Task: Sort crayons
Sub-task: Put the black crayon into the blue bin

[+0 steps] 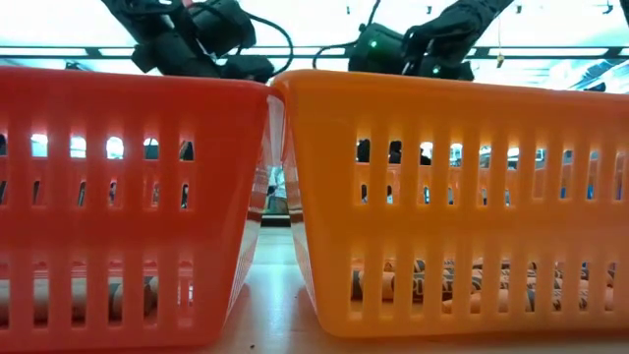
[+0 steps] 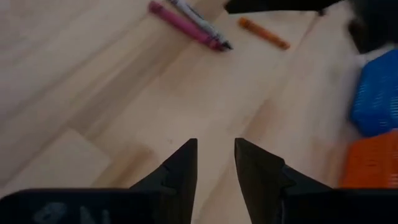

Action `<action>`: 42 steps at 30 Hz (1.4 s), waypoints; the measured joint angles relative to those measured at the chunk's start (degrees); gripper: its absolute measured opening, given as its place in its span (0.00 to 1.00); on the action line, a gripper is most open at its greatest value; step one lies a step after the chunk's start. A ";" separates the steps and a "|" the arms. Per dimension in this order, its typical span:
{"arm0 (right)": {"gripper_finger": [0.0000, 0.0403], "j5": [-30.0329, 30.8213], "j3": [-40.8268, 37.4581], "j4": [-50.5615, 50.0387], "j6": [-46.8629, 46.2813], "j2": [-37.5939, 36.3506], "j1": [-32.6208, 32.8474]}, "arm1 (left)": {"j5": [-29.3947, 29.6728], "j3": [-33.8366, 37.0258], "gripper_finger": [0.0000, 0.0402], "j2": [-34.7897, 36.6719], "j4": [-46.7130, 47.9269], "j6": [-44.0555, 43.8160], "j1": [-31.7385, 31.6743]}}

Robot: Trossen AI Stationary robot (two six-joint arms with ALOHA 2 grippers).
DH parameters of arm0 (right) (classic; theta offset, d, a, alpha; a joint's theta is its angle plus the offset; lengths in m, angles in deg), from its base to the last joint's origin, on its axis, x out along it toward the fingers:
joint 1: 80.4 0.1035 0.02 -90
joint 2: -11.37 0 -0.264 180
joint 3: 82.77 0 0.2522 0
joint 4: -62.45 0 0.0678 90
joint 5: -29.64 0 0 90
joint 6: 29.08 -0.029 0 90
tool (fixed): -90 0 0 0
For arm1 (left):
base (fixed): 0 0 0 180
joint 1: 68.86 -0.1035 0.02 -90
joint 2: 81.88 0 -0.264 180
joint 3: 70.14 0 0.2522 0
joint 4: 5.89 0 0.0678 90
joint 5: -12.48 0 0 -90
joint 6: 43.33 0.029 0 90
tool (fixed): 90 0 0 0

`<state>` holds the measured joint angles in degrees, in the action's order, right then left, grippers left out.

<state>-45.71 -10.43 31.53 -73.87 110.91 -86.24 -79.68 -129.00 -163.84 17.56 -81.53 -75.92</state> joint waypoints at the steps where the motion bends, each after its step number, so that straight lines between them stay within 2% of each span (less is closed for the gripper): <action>1: 0.33 -0.60 0.34 -0.37 0.10 0.44 -0.48 | -0.75 0.02 0.29 0.16 -0.16 -1.07 0.19; 7: 0.33 -1.42 1.69 0.63 1.34 2.84 -2.16 | -2.28 -0.12 0.29 1.46 -1.72 -5.96 1.50; 24: 0.33 -2.79 1.27 3.41 1.81 6.34 -3.13 | -4.86 -0.05 0.29 2.30 -2.18 -9.43 2.62; 28: 0.33 -4.02 1.08 1.62 1.58 6.33 -3.17 | -5.19 -0.04 0.29 2.30 -3.23 -11.73 2.79; 35: 0.32 -5.76 1.08 -1.56 1.46 6.33 -2.07 | -6.17 -0.06 0.29 2.65 -11.21 -14.26 3.10; 42: 0.29 -5.32 1.18 -6.07 1.92 6.19 -0.41 | -6.15 -0.04 0.29 2.65 -12.07 -14.95 5.92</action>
<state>-51.03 -9.25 25.46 -71.95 117.10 -86.65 -85.83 -129.04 -161.19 5.49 -96.48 -70.00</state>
